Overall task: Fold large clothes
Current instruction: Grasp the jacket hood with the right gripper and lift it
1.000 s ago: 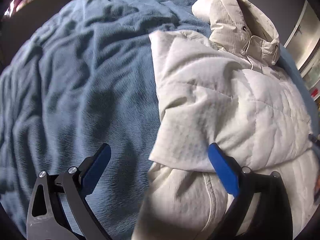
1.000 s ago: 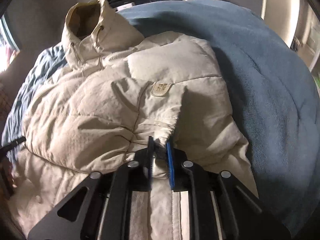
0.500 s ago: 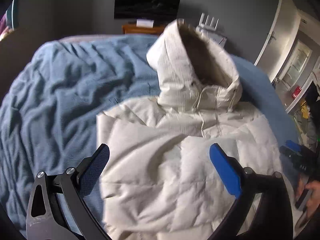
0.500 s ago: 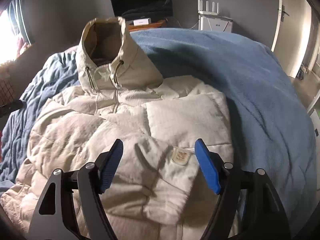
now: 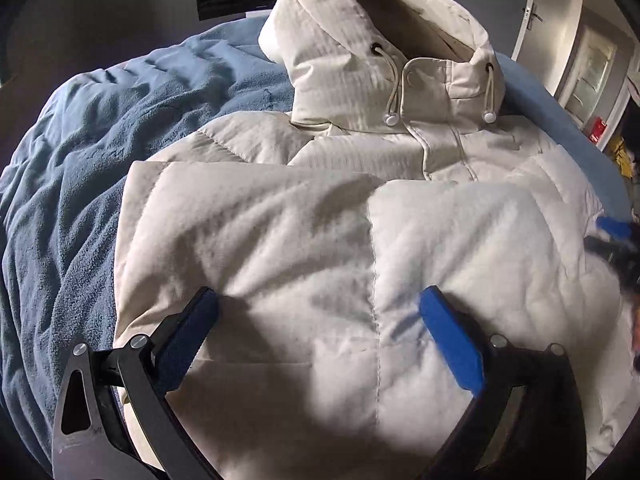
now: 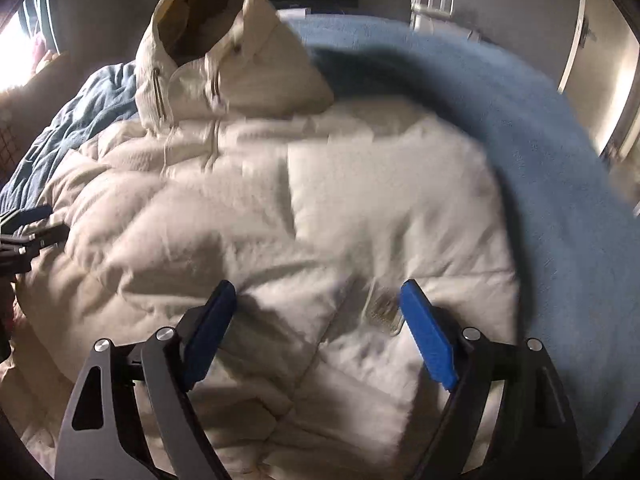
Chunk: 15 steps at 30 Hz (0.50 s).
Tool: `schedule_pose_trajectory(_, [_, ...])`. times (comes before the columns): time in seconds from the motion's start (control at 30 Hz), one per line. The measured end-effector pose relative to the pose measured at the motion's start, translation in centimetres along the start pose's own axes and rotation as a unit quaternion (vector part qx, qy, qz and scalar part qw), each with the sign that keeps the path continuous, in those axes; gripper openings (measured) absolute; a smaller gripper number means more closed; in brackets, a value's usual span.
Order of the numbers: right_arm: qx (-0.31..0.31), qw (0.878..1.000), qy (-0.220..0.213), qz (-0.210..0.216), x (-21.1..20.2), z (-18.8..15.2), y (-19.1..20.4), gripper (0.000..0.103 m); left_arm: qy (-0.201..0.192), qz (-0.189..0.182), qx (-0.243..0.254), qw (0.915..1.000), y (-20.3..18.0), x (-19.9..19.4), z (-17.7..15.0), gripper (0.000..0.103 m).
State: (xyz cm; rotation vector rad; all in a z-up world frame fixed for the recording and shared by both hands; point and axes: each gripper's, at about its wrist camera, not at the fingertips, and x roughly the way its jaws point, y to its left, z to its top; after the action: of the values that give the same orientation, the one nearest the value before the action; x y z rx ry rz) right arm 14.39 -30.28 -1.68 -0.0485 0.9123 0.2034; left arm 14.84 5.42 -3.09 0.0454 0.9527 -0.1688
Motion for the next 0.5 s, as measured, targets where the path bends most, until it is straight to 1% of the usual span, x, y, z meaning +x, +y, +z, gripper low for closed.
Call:
schedule_pose_trajectory(0.03, [-0.001, 1.000, -0.021, 0.005, -1.0, 0.7, -0.1, 0.080, 0.003, -0.001, 0.001, 1.0000, 0.0, -0.1, 0.1, 0.096])
schedule_pose_trajectory(0.1, [0.004, 0.999, -0.042, 0.019, -2.0, 2.2, -0.3, 0.080, -0.001, -0.003, -0.009, 1.0000, 0.4, -0.7, 0.7, 0.096])
schedule_pose_trajectory(0.17, [0.007, 0.998, -0.042, 0.039, -1.8, 4.5, -0.3, 0.080, -0.015, -0.009, -0.026, 0.9995, 0.8, -1.2, 2.0, 0.096])
schedule_pose_trajectory(0.23, [0.004, 0.998, -0.042, 0.048, -0.9, 6.6, 0.1, 0.080, -0.031, -0.010, -0.033, 0.9989, 1.1, -1.7, 3.6, 0.096])
schedule_pose_trajectory(0.37, [0.003, 0.995, -0.068, 0.070, 1.3, 11.9, 1.8, 0.080, -0.044, 0.005, -0.023, 0.9987, 1.5, -1.6, 7.3, 0.096])
schedule_pose_trajectory(0.43, [0.020, 0.993, -0.074, 0.094, 2.6, 14.6, 2.4, 0.080, -0.053, 0.014, -0.014, 0.9984, 1.8, -1.3, 8.7, 0.096])
schedule_pose_trajectory(0.5, [0.045, 0.991, -0.080, 0.099, 4.2, 17.2, 3.0, 0.080, -0.051, 0.026, -0.020, 0.9981, 2.6, -0.6, 9.8, 0.096])
